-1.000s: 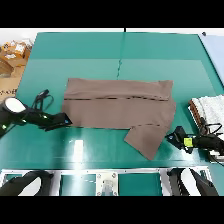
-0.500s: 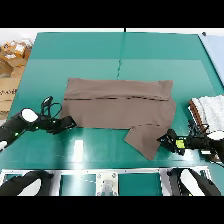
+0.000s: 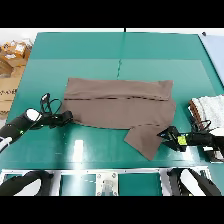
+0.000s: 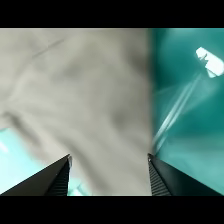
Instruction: Fold the shirts.
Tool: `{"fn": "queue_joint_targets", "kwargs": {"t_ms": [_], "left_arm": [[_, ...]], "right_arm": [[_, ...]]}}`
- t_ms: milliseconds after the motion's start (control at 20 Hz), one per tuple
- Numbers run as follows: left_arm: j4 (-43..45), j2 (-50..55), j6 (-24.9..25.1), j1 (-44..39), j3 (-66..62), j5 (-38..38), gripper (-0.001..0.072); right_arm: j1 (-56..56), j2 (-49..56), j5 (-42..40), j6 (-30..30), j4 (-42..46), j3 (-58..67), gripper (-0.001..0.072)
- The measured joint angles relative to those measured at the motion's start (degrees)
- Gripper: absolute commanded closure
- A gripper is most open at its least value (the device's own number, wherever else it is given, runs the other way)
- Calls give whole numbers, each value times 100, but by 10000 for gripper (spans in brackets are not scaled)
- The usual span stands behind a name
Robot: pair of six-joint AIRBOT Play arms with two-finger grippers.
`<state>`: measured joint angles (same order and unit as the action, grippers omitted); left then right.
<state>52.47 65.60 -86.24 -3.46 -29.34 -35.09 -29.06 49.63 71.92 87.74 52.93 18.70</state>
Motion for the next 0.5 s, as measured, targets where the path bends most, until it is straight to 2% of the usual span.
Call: {"fn": "queue_joint_targets", "kwargs": {"t_ms": [250,500], "left_arm": [[-57,2,157,2,-4,-118,686],[-87,2,210,2,-4,-236,686]], "right_arm": [[0,0,551,472,765,415,166],[0,70,-57,492,511,-94,166]]}}
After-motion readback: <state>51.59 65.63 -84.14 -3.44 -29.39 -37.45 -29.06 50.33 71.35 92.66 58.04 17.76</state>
